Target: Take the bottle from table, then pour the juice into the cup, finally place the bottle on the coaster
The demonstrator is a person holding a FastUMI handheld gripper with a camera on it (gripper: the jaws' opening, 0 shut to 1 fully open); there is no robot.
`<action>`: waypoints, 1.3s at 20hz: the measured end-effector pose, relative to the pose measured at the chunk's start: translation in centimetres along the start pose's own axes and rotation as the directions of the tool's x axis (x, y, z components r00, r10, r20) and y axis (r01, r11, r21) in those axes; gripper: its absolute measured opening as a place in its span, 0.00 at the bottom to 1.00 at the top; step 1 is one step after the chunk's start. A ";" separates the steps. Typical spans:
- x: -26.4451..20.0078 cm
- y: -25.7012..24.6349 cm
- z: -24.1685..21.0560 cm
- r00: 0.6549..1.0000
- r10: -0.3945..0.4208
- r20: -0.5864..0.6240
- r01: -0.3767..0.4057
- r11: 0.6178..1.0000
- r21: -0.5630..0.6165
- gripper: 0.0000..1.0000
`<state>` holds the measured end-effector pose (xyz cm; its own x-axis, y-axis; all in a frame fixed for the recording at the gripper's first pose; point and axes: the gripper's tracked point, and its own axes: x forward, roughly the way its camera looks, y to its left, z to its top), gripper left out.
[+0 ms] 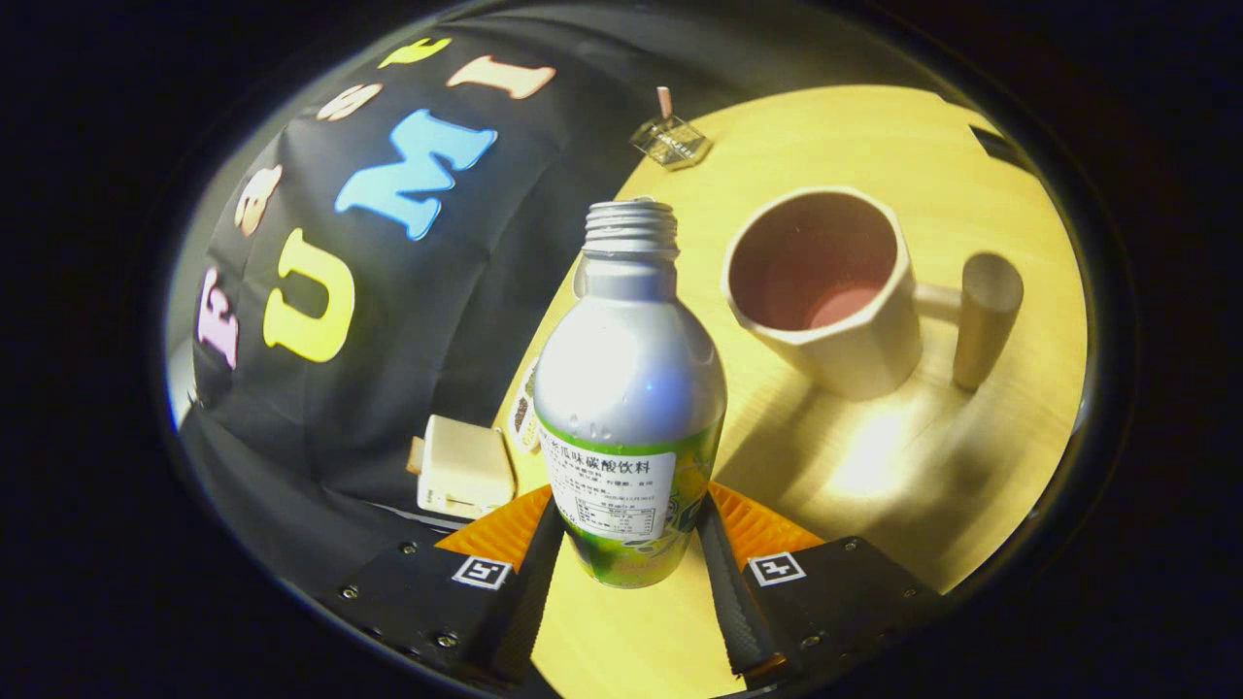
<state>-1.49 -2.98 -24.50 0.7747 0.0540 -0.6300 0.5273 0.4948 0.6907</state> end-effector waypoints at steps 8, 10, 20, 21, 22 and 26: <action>1.4 1.1 1.7 0.993 -0.014 0.119 0.043 0.970 -0.239 0.74; 1.7 1.7 1.9 0.990 -0.001 0.142 0.047 0.946 -0.319 0.74; 4.4 5.4 3.6 0.966 0.044 0.255 0.112 0.817 -0.566 0.74; 4.9 5.8 3.6 0.963 0.054 0.263 0.107 0.823 -0.558 0.74; 5.4 5.9 3.6 0.963 0.052 0.266 0.109 0.824 -0.556 0.74; 6.8 6.6 4.3 0.957 0.058 0.284 0.129 0.795 -0.593 0.74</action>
<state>8.77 -3.03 -22.69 0.8710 -0.1665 -0.4623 0.3114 0.9148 0.2573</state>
